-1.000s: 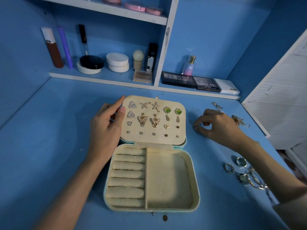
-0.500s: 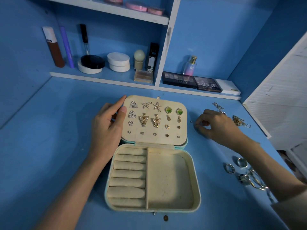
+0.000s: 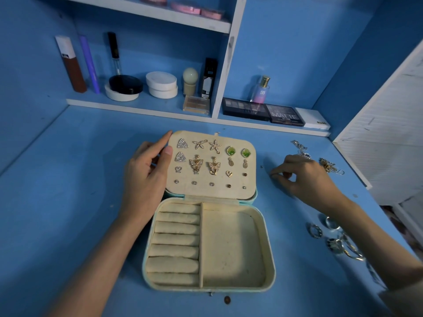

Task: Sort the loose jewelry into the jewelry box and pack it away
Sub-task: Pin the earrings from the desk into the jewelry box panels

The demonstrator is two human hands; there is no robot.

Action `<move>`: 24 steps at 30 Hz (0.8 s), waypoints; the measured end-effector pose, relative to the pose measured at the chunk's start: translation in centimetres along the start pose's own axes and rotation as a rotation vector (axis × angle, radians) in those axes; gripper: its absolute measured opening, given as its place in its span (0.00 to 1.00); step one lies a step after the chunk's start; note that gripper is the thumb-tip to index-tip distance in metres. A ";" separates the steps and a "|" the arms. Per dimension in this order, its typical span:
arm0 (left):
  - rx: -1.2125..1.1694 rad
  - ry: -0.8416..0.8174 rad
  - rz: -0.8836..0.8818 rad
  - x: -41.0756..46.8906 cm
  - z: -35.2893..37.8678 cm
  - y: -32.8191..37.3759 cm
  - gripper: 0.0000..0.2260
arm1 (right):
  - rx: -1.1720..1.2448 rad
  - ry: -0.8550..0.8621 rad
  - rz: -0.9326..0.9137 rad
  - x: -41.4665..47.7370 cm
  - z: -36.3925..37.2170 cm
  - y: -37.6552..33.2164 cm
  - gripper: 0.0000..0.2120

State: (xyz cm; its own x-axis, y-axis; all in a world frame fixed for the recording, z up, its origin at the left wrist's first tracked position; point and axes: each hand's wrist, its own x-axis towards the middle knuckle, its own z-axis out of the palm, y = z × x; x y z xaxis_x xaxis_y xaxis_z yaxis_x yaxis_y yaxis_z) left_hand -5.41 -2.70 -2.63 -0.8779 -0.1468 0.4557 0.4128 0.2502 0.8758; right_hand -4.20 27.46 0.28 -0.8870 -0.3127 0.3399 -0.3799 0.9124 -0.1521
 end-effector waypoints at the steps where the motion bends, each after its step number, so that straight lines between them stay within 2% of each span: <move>1: 0.000 -0.001 0.002 0.0 0.0 -0.1 0.16 | 0.014 0.002 0.006 0.0 0.0 0.0 0.04; 7: 0.015 0.002 0.002 0.1 0.0 -0.3 0.16 | 0.064 0.022 0.099 0.1 -0.1 0.6 0.04; 24: 0.014 0.000 -0.003 0.1 0.0 -0.2 0.16 | 0.123 -0.096 0.158 1.0 0.5 0.0 0.02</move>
State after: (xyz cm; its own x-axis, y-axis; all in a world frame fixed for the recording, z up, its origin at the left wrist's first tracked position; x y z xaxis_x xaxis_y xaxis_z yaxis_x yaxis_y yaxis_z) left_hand -5.52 -2.78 -2.74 -0.8788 -0.1479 0.4536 0.4071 0.2632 0.8746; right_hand -5.20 26.97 0.18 -0.9568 -0.1973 0.2138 -0.2580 0.9149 -0.3104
